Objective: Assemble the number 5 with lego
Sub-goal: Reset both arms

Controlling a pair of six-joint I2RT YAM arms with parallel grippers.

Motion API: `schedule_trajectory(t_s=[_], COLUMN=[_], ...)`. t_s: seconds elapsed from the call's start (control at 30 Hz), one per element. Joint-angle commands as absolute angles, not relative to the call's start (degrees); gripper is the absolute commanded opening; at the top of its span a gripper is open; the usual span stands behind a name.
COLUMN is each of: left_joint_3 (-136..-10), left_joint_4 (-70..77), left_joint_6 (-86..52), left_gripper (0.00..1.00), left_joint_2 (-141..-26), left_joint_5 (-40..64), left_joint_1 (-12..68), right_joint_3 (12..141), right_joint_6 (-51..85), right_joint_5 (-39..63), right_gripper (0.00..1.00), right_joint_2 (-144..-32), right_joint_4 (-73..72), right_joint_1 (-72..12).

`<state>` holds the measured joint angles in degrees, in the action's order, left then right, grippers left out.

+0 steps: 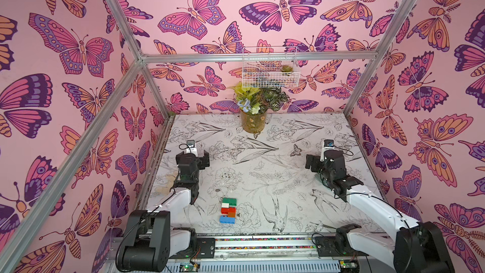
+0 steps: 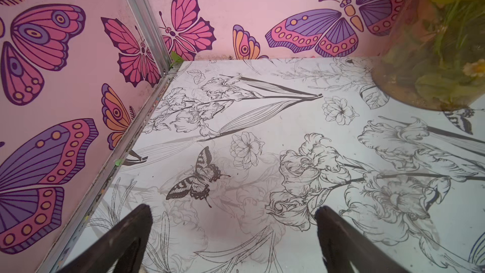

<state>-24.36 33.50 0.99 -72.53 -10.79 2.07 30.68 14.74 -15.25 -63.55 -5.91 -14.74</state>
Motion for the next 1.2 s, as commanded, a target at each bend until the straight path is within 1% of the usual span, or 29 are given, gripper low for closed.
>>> schedule_trajectory(t_s=[0.0,0.03,0.07,0.1,0.23,0.27,0.3,0.33,0.37,0.4,0.43,0.47,0.5,0.57,0.6,0.63,0.67,0.7,0.73,0.77,0.8,0.83,0.87,0.93,1.03,1.1,1.17], left_joint_3=[-22.1,-22.2,-23.06,-22.86,-20.01,-19.63,-20.56,-21.17,-20.78,-20.69,-21.61,-21.8,-20.95,-21.21,-22.05,-21.24,-20.76,-21.17,-21.59,-21.58,-21.25,-21.01,-21.24,-21.42,-21.33,-21.36,-21.48], left_joint_4=[35.79,37.41,35.51,37.79,54.76,56.13,50.12,49.19,53.66,53.22,48.43,48.76,52.78,50.15,48.5,51.05,52.78,51.48,49.64,49.59,51.19,52.13,51.2,50.37,50.9,50.81,50.88], left_joint_6=[-1.92,-1.66,-1.4,-0.47,0.76,1.28,0.91,0.63,0.87,0.71,0.31,0.34,0.67,0.48,0.37,0.42,0.78,0.67,0.53,0.58,0.58,0.73,0.75,0.56,0.62,0.57,0.61], left_gripper=[0.99,0.99,0.99,0.99,0.99,0.99,0.99,0.99,0.99,0.99,0.99,0.99,0.99,0.99,0.99,0.99,0.99,0.99,0.99,0.99,0.99,0.99,0.99,0.99,0.99,0.99,0.99], left_joint_2=[-76.64,-77.42,-77.32,-78.48,-89.0,-88.9,-86.64,-87.08,-89.16,-88.61,-86.96,-87.57,-88.82,-87.59,-87.59,-88.16,-88.61,-88.26,-87.71,-87.78,-88.24,-88.47,-88.15,-87.97,-88.1,-88.21,-88.41], left_joint_5=[-4.02,-3.47,-2.62,-2.27,-1.41,-0.44,-0.03,-0.28,-0.42,-0.55,-0.8,-0.88,-0.78,-0.94,-0.53,-0.52,-0.45,-0.29,-0.29,-0.28,-0.27,-0.21,-0.34,-0.24,-0.26,-0.18,-0.1], left_joint_1=[0.62,0.62,0.62,0.62,0.0,0.0,0.0,0.0,-0.08,-0.09,-0.17,-0.22,-0.18,-0.09,-0.21,-0.26,-0.26,-0.26,-0.26,-0.26,-0.26,-0.26,-0.26,-0.26,-0.26,-0.26,-0.26], right_joint_3=[30.35,30.09,29.7,29.4,27.14,25.86,24.79,23.65,22.29,21.1,19.81,18.8,17.97,18.16,19.45,21.07,21.8,21.79,20.87,20.09,20.31,21.91,21.91,20.19,22.16,21.02,21.15], right_joint_6=[14.2,13.83,13.5,13.3,11.08,10.05,9.41,8.88,8.83,8.75,8.33,8.02,8.18,8.48,8.19,6.85,7.25,7.73,6.16,4.99,5.17,5.86,5.86,5.45,5.7,5.54,5.49], right_joint_5=[-19.45,-19.73,-20.19,-20.66,-23.1,-23.41,-23.5,-23.25,-22.93,-22.23,-21.01,-20.2,-19.28,-19.03,-19.34,-19.58,-18.51,-15.86,-12.4,-11.04,-11.35,-12.09,-12.08,-11.81,-11.82,-11.69,-11.66], right_gripper=[0.99,0.99,0.99,0.99,0.99,0.99,0.99,0.99,0.99,0.99,0.99,0.99,0.99,0.99,0.99,0.99,0.99,0.99,0.99,0.99,0.99,0.99,0.99,0.99,0.99,0.99,0.99], right_joint_2=[-63.79,-63.58,-63.14,-62.84,-61.21,-60.77,-60.5,-60.4,-60.72,-61.25,-62.23,-63.54,-65.9,-72.17,-75.5,-77.48,-79.24,-82.9,-86.58,-88.54,-87.51,-85.23,-85.76,-88.16,-85.56,-86.99,-86.71], right_joint_4=[-8.6,-9.14,-9.66,-9.98,-12.71,-14.44,-16.1,-17.97,-20.14,-22.55,-25.61,-28.83,-33.05,-40.11,-42.54,-42.06,-42.0,-45.28,-50.88,-55.94,-53.95,-47.06,-47.57,-55.49,-46.82,-51.33,-50.88], right_joint_1=[-13.64,-13.32,-12.97,-12.45,-9.89,-9.32,-8.84,-8.14,-7.41,-6.7,-5.78,-5.07,-4.26,-3.03,-2.57,-2.55,-1.84,-0.74,-0.73,-0.71,-0.78,-0.73,-0.71,-0.71,-0.72,-0.74,-0.74])
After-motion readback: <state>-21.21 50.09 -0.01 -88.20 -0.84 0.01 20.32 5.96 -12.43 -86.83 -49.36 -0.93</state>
